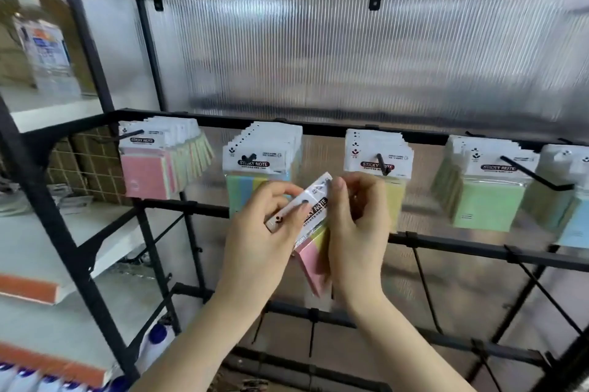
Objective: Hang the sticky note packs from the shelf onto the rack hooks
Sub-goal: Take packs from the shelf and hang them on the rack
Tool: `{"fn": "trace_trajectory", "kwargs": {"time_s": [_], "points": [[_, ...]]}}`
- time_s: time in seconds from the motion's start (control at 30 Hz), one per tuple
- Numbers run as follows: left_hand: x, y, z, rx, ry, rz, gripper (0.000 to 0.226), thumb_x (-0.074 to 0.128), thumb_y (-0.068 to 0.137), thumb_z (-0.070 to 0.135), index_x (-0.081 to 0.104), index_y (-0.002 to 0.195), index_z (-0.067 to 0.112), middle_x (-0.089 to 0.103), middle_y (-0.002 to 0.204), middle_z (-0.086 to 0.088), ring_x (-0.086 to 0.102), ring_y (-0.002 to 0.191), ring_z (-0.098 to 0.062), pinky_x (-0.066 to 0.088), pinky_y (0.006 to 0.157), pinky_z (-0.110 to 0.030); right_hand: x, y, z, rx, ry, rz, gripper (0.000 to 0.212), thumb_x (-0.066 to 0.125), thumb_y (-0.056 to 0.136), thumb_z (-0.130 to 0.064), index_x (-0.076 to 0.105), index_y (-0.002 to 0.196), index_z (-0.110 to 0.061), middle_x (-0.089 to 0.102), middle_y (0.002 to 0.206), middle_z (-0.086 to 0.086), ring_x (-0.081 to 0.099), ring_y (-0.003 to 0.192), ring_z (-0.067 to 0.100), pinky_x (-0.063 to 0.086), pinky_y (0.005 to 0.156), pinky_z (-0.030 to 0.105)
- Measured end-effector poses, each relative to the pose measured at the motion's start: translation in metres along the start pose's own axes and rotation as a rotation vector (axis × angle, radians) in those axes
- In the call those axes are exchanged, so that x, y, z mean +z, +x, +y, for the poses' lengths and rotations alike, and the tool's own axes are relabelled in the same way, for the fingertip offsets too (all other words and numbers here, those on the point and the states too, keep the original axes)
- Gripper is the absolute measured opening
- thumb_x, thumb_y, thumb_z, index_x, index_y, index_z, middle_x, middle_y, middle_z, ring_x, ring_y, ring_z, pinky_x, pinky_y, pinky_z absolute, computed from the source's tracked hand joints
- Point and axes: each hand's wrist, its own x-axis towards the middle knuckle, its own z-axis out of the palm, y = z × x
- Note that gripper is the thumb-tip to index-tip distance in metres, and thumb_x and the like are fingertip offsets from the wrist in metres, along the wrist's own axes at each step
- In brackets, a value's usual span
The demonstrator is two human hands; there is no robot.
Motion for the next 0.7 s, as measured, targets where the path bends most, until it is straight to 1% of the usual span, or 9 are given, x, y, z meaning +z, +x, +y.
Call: {"fn": "trace_trajectory", "kwargs": {"time_s": [0.07,0.13,0.17,0.23,0.37,0.43,0.53,0.63,0.7], "points": [[-0.019,0.008,0.006,0.064,0.065,0.022,0.015,0.067,0.085,0.014,0.063,0.089,0.027,0.069,0.084,0.015,0.064,0.077,0.006,0.042,0.063,-0.004,0.012,0.001,-0.004,-0.003,0.007,-0.115,0.005,0.06,0.092,-0.017,0.057,0.096,-0.019,0.063,0.081,-0.006,0.057,0.071,0.011,0.046,0.065,0.028],[-0.035,0.02,0.008,0.118,0.132,0.061,0.018,0.068,0.085,0.009,0.063,0.088,0.026,0.069,0.086,0.013,0.063,0.084,0.007,0.042,0.067,-0.003,0.025,0.003,-0.01,0.001,0.017,-0.229,0.016,0.062,0.092,-0.019,0.055,0.107,-0.019,0.061,0.084,0.017,0.056,0.072,0.03,0.046,0.062,0.045],[-0.042,0.027,0.007,0.134,0.159,0.073,0.019,0.067,0.086,0.009,0.063,0.087,0.027,0.068,0.087,0.013,0.062,0.085,0.006,0.041,0.068,-0.003,0.03,0.004,-0.012,-0.004,0.015,-0.264,0.021,0.063,0.092,-0.019,0.052,0.11,-0.021,0.06,0.086,0.024,0.056,0.075,0.037,0.046,0.064,0.051],[-0.052,0.038,0.004,0.148,0.17,0.075,0.02,0.066,0.087,0.009,0.062,0.086,0.028,0.066,0.088,0.015,0.061,0.085,0.007,0.04,0.07,-0.003,0.04,0.008,-0.016,-0.03,-0.011,-0.295,0.026,0.064,0.091,-0.019,0.05,0.112,-0.023,0.058,0.087,0.028,0.055,0.077,0.041,0.045,0.067,0.056],[-0.061,0.052,-0.008,0.131,0.109,0.076,0.016,0.066,0.087,0.011,0.063,0.088,0.026,0.067,0.089,0.017,0.06,0.092,0.008,0.04,0.075,-0.004,0.056,0.015,-0.015,-0.038,-0.047,-0.3,0.032,0.061,0.088,-0.025,0.047,0.116,-0.033,0.057,0.085,0.029,0.054,0.074,0.042,0.046,0.066,0.055],[-0.063,0.06,-0.015,0.113,0.086,0.08,0.014,0.067,0.086,0.015,0.062,0.088,0.027,0.066,0.093,0.018,0.06,0.095,0.005,0.041,0.076,-0.006,0.06,0.017,-0.011,-0.033,-0.051,-0.305,0.033,0.059,0.089,-0.024,0.047,0.117,-0.035,0.058,0.082,0.027,0.054,0.072,0.041,0.047,0.065,0.054],[-0.065,0.067,-0.027,0.121,0.102,0.054,0.014,0.067,0.086,0.014,0.063,0.084,0.027,0.067,0.087,0.015,0.061,0.09,0.002,0.042,0.078,-0.01,0.064,0.017,-0.004,-0.075,-0.112,-0.31,0.024,0.058,0.09,-0.02,0.054,0.11,-0.033,0.059,0.076,0.009,0.054,0.067,0.028,0.046,0.062,0.041],[-0.069,0.072,-0.034,0.126,0.12,0.026,0.015,0.067,0.086,0.017,0.063,0.084,0.031,0.067,0.085,0.016,0.06,0.078,0.005,0.041,0.069,-0.008,0.067,0.015,0.001,-0.084,-0.156,-0.302,0.016,0.058,0.093,-0.011,0.061,0.099,-0.025,0.064,0.086,-0.011,0.06,0.071,0.013,0.046,0.065,0.022],[-0.07,0.076,-0.039,0.129,0.087,0.026,0.015,0.067,0.086,0.018,0.063,0.083,0.033,0.068,0.082,0.014,0.062,0.076,0.0,0.046,0.066,-0.014,0.068,0.014,0.002,-0.07,-0.185,-0.299,0.014,0.058,0.093,-0.008,0.063,0.096,-0.021,0.065,0.09,-0.015,0.061,0.074,0.011,0.047,0.066,0.023]]}}
